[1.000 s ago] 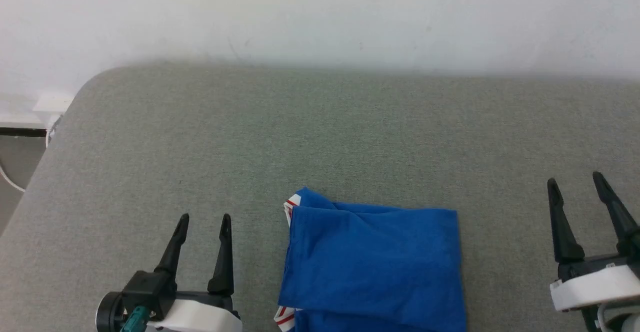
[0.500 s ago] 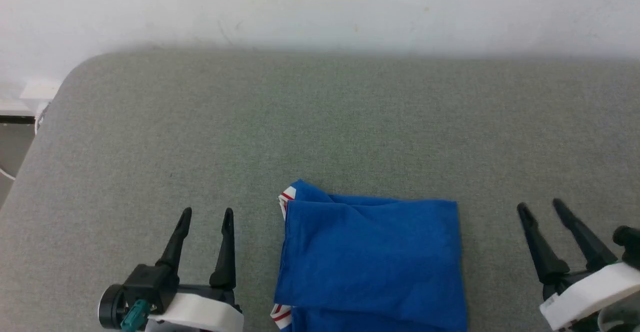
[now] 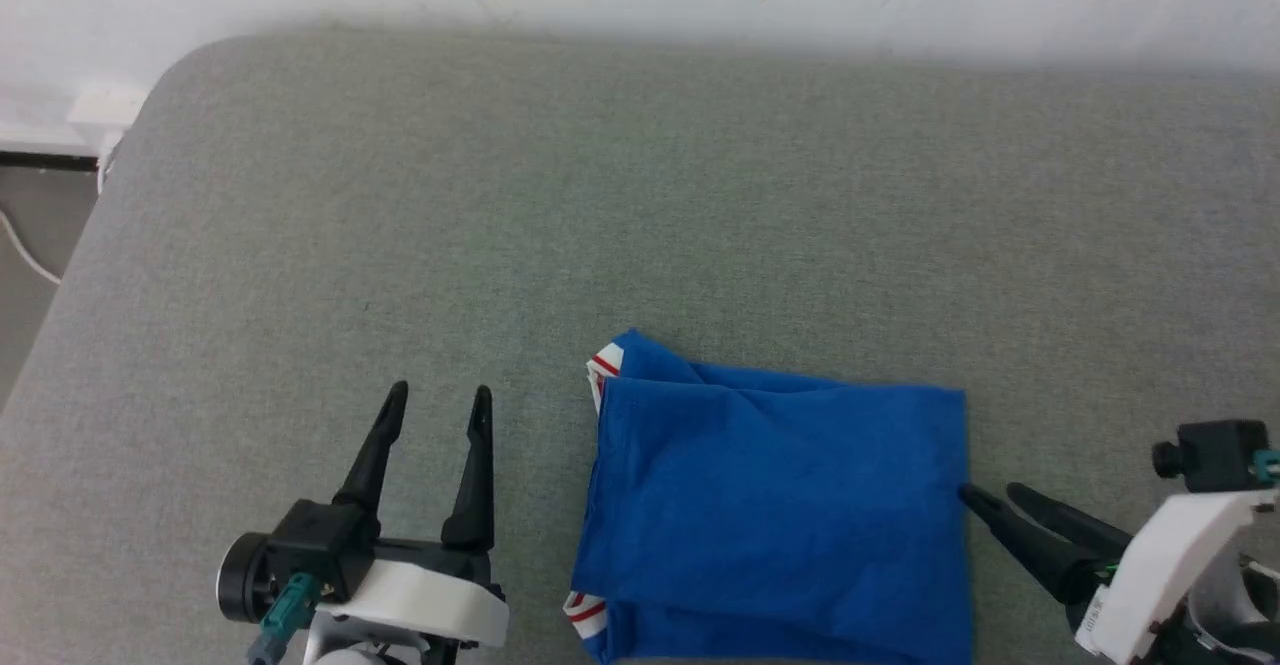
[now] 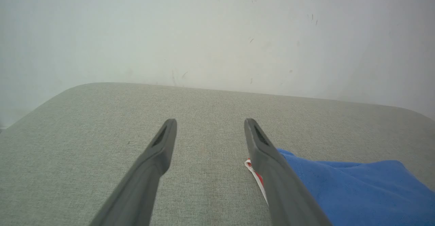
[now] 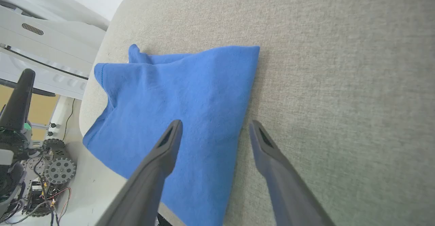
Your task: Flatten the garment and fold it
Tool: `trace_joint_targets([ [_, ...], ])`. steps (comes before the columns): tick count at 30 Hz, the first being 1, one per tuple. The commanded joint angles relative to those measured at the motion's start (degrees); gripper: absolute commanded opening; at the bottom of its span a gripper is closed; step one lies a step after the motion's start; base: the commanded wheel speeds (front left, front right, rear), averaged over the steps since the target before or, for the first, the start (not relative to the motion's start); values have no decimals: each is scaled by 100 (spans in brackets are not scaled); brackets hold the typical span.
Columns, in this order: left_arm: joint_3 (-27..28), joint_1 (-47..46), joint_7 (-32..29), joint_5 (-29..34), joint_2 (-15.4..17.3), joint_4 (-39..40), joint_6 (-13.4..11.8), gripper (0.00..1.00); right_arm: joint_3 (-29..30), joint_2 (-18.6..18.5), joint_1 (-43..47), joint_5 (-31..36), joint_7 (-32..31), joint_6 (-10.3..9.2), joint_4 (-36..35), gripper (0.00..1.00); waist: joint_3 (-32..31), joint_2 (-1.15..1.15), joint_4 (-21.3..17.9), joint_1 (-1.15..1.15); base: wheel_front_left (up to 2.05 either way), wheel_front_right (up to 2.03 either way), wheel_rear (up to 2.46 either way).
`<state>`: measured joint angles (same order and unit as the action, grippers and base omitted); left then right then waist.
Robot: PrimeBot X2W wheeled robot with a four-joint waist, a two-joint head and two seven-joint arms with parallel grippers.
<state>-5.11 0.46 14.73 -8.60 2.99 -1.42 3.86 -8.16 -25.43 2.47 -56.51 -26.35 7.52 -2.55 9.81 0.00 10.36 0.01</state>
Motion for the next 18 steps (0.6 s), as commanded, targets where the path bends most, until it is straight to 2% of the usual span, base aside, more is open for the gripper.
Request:
trace_joint_targets([
  [1,-40,-111,27,-15,-12,-5,-37,100,-51,41,-160,-86,-68,-3,84,100,113,0,142,-1,0,0,0],
  [8,-109,-155,27,-29,-12,-15,-88,100,-429,169,-513,-200,-501,-3,689,100,219,0,352,-1,0,0,0],
  [15,-158,-168,27,-75,-12,-22,-132,100,-905,334,-819,-153,-658,-3,1111,100,276,0,459,-1,0,0,0],
  [16,-174,-173,27,-77,-12,-26,-138,100,-961,346,-853,-123,-656,-3,1188,95,275,0,467,-1,0,0,0],
  [17,-191,-183,27,-90,-12,-13,-141,100,-1007,348,-891,-78,-635,-3,1260,35,271,0,473,-1,0,0,0],
  [18,-205,-193,27,-101,-12,14,-144,100,-1048,347,-929,-31,-605,-3,1327,0,262,0,475,-1,0,0,0],
])
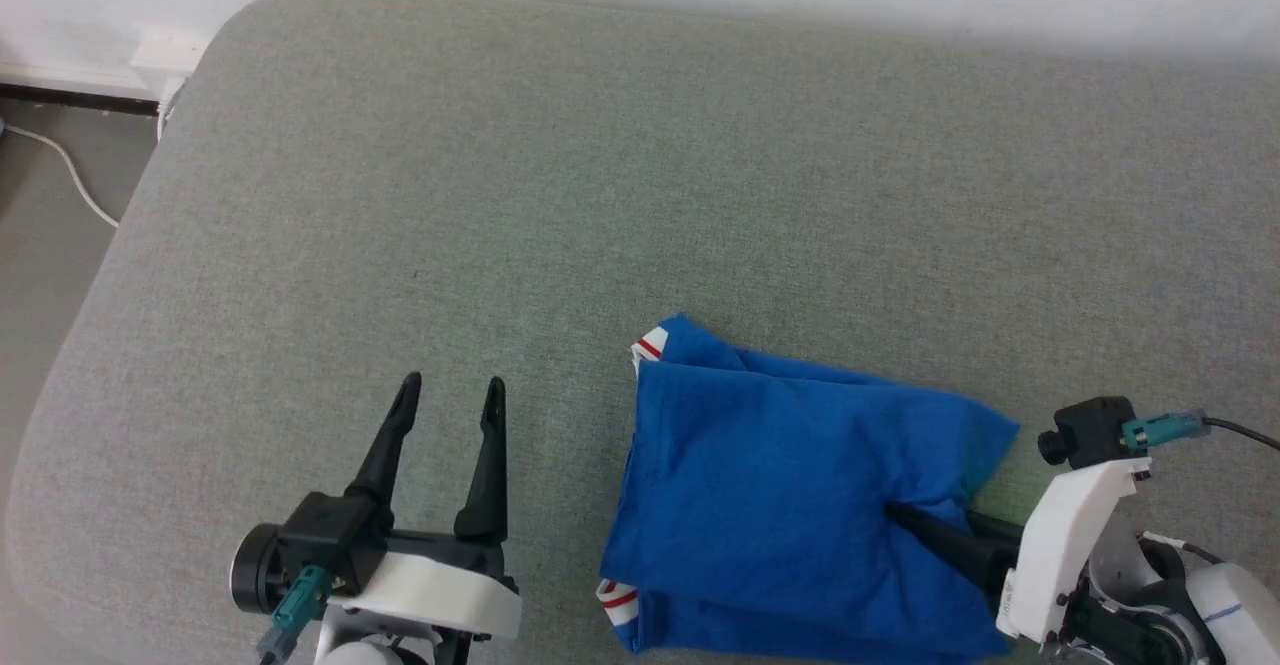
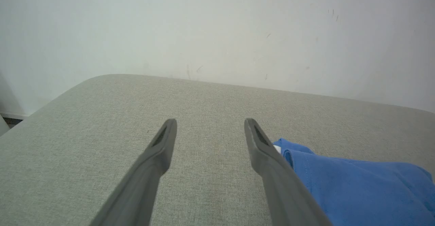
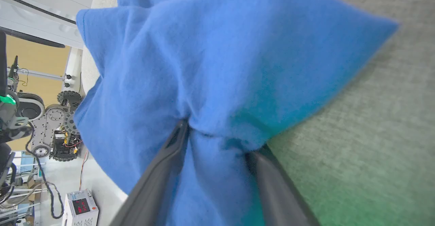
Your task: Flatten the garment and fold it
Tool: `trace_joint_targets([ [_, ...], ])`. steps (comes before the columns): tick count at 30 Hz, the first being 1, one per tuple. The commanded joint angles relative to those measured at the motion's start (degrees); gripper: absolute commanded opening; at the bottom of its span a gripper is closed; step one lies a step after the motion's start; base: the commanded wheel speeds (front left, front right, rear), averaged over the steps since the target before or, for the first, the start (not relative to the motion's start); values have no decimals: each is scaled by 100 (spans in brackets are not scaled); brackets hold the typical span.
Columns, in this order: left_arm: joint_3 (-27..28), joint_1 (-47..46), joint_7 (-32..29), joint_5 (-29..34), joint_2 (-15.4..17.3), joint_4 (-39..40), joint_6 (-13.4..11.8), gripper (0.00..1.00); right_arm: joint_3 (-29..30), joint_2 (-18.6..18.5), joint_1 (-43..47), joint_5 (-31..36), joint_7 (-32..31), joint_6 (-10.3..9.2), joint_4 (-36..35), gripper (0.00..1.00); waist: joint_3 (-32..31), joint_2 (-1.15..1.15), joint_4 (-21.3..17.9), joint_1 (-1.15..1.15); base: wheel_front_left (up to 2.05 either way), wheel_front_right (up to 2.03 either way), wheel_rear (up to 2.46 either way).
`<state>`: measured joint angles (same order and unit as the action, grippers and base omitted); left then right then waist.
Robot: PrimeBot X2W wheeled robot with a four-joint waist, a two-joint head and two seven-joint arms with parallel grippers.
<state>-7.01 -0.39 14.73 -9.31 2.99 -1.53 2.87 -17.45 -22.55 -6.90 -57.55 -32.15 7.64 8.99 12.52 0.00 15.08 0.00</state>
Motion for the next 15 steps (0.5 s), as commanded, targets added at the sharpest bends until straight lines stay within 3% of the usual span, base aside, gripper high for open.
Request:
trace_joint_targets([
  [1,-23,-112,27,-44,-12,53,-52,100,-172,48,-26,118,-16,-15,233,0,-24,0,-2,0,0,0,0],
  [8,-27,-40,27,-81,-12,36,-60,100,-326,-204,-319,636,413,-15,374,0,-213,0,-187,0,0,0,0],
  [15,-50,69,27,-232,-12,92,-37,100,-865,-888,-1006,2702,723,-15,313,0,-390,0,-769,0,0,0,0],
])
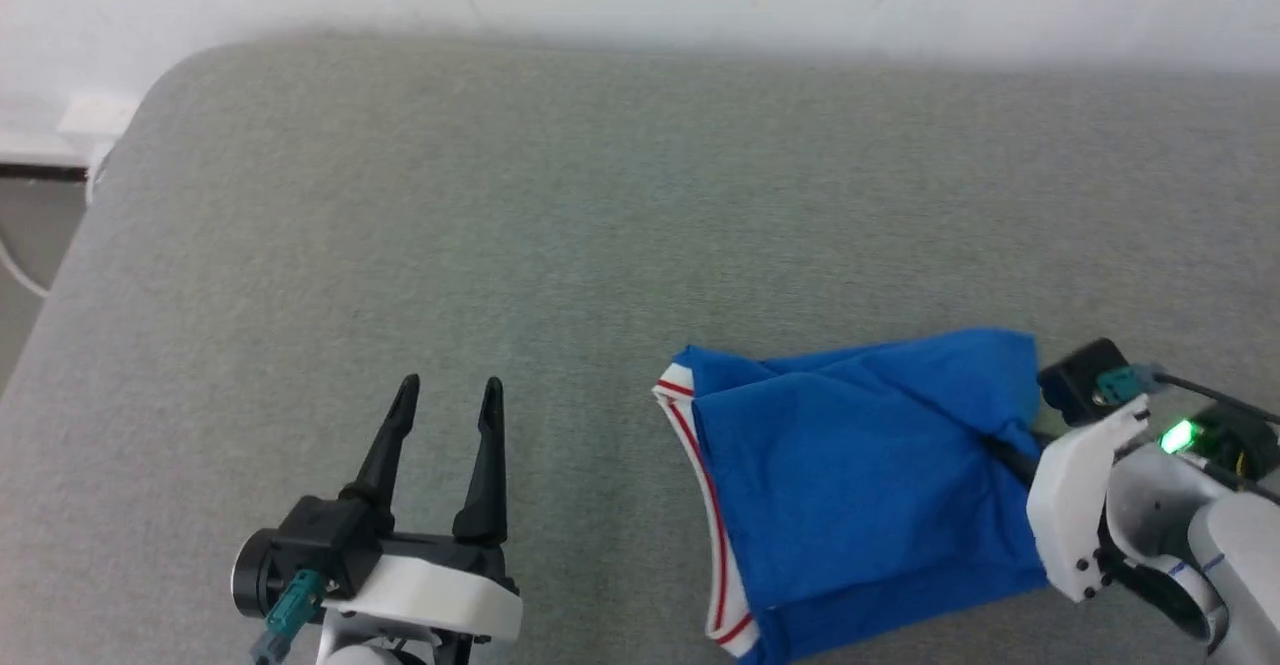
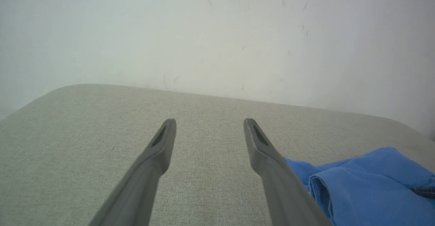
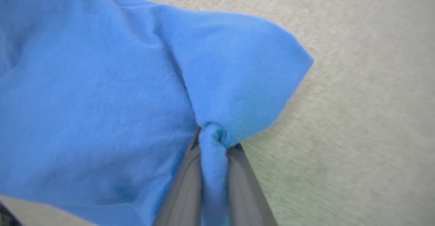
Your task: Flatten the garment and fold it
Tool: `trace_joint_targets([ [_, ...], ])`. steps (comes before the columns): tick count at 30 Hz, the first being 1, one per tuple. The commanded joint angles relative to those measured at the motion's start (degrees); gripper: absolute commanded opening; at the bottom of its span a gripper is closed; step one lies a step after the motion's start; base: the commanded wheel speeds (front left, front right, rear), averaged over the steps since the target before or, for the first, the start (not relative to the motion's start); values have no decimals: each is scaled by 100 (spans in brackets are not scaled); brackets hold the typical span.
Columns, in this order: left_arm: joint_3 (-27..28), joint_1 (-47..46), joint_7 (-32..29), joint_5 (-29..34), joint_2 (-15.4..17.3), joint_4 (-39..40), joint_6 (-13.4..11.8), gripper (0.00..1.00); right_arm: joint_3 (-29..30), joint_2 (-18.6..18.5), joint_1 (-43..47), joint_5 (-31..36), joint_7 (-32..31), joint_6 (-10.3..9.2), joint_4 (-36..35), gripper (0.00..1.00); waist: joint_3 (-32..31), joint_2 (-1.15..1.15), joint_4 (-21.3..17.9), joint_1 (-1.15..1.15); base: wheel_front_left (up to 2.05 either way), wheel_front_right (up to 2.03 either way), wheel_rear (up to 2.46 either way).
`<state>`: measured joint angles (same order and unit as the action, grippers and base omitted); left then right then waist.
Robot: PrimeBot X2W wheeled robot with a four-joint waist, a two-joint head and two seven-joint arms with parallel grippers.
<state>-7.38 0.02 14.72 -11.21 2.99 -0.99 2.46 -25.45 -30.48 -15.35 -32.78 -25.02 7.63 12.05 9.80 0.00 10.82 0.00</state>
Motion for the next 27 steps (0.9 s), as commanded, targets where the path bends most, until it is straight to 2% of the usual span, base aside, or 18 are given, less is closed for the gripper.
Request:
trace_joint_targets([
  [1,-29,25,28,-61,-12,62,-1,100,-141,-152,-267,459,-18,-14,-17,0,-114,0,-447,0,0,0,0],
  [4,-119,-24,28,-73,-12,143,-16,100,-412,-452,-683,1231,-114,-14,-135,0,-34,0,-824,0,0,0,0],
  [7,-180,-123,28,-25,-12,200,-36,100,-698,-782,-1087,1724,-250,-14,-240,0,113,0,-1210,0,0,0,0],
  [15,-85,-509,28,222,-12,279,63,100,-1226,-1736,-1995,1880,-372,-14,-292,0,785,0,-2073,0,0,0,0],
  [21,-106,-799,28,377,-12,451,100,100,-1028,-2328,-2314,1822,133,-14,416,0,1257,0,-2210,0,0,0,0],
  [27,-187,-1087,28,512,-12,636,143,100,-371,-2534,-2367,1944,913,-14,1467,0,1762,0,-2031,0,0,0,0],
])
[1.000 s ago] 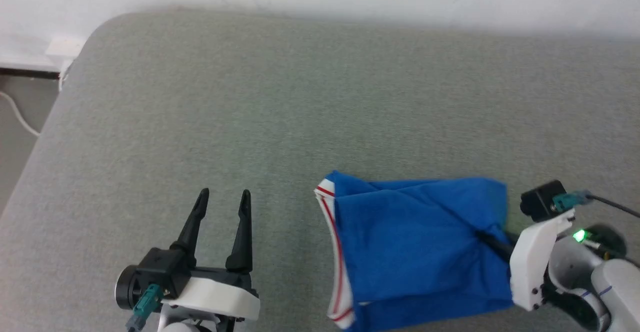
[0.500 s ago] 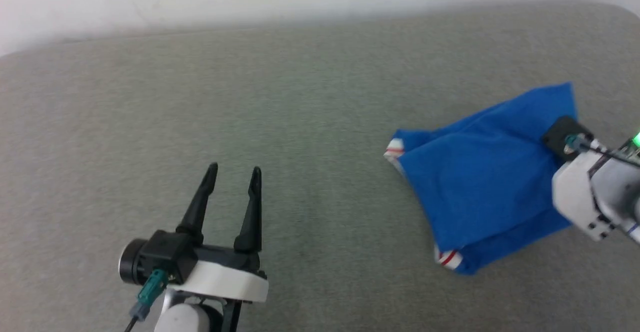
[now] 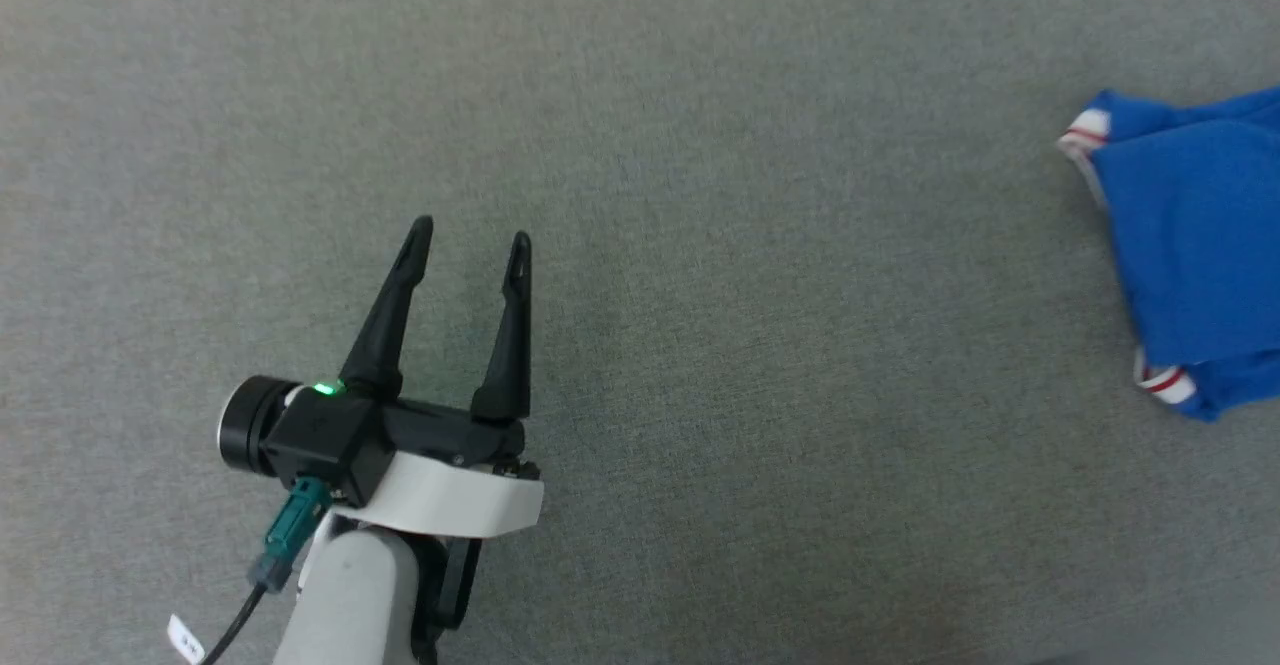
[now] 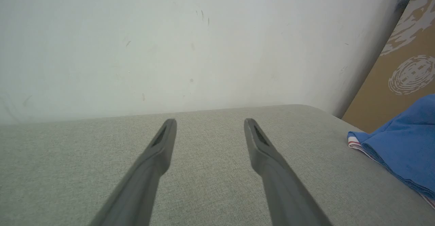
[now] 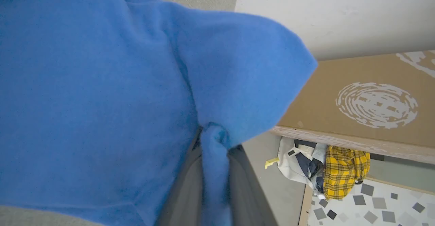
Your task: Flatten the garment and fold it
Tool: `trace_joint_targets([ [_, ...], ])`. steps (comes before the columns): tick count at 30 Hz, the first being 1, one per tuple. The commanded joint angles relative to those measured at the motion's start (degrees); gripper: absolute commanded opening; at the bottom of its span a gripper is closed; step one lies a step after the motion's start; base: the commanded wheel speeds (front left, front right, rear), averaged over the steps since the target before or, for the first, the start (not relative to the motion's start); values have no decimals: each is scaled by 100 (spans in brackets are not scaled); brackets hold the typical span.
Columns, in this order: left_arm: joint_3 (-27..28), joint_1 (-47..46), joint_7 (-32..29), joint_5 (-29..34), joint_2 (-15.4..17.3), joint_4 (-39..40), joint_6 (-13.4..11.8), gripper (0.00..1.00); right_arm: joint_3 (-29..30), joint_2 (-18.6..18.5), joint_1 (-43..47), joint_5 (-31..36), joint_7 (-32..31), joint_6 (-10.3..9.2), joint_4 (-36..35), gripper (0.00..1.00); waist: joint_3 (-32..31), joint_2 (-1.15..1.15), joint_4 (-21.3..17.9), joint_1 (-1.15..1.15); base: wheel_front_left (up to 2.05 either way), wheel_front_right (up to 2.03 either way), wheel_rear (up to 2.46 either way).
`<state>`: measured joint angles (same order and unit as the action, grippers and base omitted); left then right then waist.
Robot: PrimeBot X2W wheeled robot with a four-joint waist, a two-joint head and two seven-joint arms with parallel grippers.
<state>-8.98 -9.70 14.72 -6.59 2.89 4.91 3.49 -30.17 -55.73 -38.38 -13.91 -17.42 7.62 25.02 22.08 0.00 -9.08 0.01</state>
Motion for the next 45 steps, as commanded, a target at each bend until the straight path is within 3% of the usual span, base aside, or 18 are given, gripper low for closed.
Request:
trace_joint_targets([
  [1,-45,-150,28,65,-2,78,47,100,214,-26,-81,100,283,-13,335,0,623,0,2,-1,0,0,0],
  [8,-121,-298,28,96,-2,226,18,100,738,-45,-172,491,961,-13,1223,0,918,0,255,-1,0,0,0],
  [18,-208,-308,28,78,-2,309,-85,100,1202,228,-227,885,1580,-13,2006,0,924,0,374,-1,0,0,0],
  [19,-208,-306,28,73,-2,305,-93,100,1221,255,-234,924,1601,-13,2049,43,902,0,373,-1,0,0,0],
  [20,-205,-299,28,66,-2,298,-101,100,1266,282,-256,963,1636,-13,2071,100,868,0,369,-1,0,0,0],
  [33,-14,258,28,-179,-2,50,-193,100,1248,681,-523,1205,2007,-13,1914,100,-359,0,290,-1,0,0,0],
  [45,423,900,28,-353,-2,-273,-290,100,1614,1868,-138,906,2962,-13,770,100,-1450,0,527,-1,0,0,0],
])
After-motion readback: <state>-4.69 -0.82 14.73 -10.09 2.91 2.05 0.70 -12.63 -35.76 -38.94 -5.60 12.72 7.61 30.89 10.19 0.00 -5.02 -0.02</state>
